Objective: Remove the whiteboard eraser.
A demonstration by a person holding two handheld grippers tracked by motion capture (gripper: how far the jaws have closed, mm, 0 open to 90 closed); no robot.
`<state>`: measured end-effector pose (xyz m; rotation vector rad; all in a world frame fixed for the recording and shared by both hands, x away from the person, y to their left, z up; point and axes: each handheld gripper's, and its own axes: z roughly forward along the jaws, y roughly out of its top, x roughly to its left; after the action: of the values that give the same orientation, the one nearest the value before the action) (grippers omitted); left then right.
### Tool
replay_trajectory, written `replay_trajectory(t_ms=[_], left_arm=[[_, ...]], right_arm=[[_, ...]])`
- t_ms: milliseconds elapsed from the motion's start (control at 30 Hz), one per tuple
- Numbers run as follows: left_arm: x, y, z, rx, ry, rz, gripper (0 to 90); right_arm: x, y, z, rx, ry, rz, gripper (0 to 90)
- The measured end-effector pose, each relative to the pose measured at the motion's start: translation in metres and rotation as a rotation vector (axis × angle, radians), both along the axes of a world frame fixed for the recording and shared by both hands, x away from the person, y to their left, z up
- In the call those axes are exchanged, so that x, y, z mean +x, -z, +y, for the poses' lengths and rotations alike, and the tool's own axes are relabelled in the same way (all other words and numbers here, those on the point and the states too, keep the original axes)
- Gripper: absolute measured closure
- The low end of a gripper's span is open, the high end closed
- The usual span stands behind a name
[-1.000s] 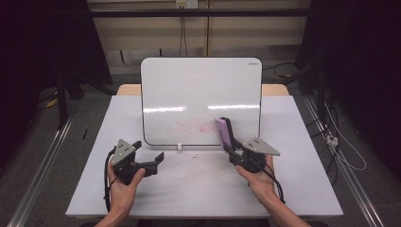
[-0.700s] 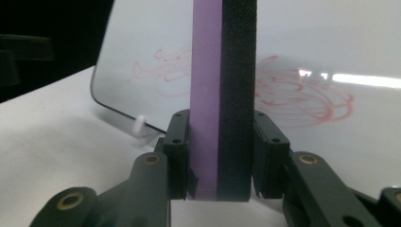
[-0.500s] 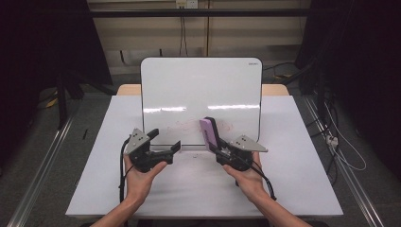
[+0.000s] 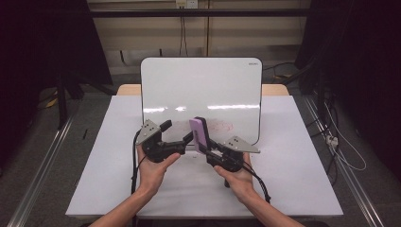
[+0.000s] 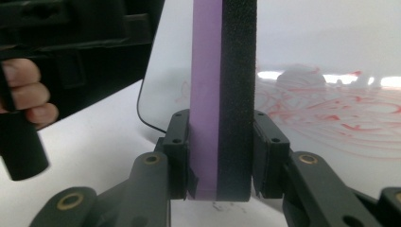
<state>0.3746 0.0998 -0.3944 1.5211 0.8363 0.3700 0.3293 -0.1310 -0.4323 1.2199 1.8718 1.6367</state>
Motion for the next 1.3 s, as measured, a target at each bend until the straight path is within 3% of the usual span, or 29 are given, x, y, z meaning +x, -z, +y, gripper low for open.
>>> replay_trajectory(t_ms=[100, 300, 433, 533, 600, 700, 733, 800, 900, 1033, 1300], left_arm=[[0.004, 0.001, -0.006, -0.016, 0.008, 0.011, 5.6], [0.006, 0.004, -0.01, -0.034, 0.007, 0.009, 7.6], [0.002, 0.011, -0.01, -0.059, 0.017, 0.026, 13.1], [-0.001, 0.014, -0.01, -0.107, 0.023, 0.031, 17.4], [-0.001, 0.015, -0.009, -0.097, 0.031, 0.03, 20.3], [-0.003, 0.02, -0.013, -0.116, 0.036, 0.039, 23.8], [-0.003, 0.022, -0.013, -0.101, 0.035, 0.037, 24.1], [-0.004, 0.026, -0.014, -0.117, 0.015, 0.046, 22.9], [-0.004, 0.03, -0.015, -0.149, 0.013, 0.076, 27.5], [-0.003, 0.032, -0.017, -0.163, 0.033, 0.075, 36.5], [-0.003, 0.034, -0.018, -0.167, 0.042, 0.094, 40.1]], right_arm=[[0.002, 0.001, 0.005, -0.023, -0.003, 0.001, 64.8], [0.003, 0.002, 0.006, -0.003, 0.006, -0.008, 64.8], [0.002, 0.002, 0.008, 0.051, 0.001, -0.011, 64.8], [0.002, 0.004, 0.012, 0.073, -0.007, -0.003, 64.8], [0.001, 0.005, 0.013, 0.088, -0.011, 0.003, 64.8], [0.002, 0.005, 0.014, 0.106, -0.012, 0.016, 64.8], [0.002, 0.005, 0.014, 0.112, -0.01, 0.018, 64.8], [0.002, 0.006, 0.013, 0.126, -0.004, 0.028, 64.8], [0.002, 0.006, 0.013, 0.127, 0.002, 0.031, 64.8], [0.002, 0.007, 0.013, 0.129, 0.0, 0.04, 64.8], [0.001, 0.01, 0.014, 0.113, -0.004, 0.037, 64.2]])
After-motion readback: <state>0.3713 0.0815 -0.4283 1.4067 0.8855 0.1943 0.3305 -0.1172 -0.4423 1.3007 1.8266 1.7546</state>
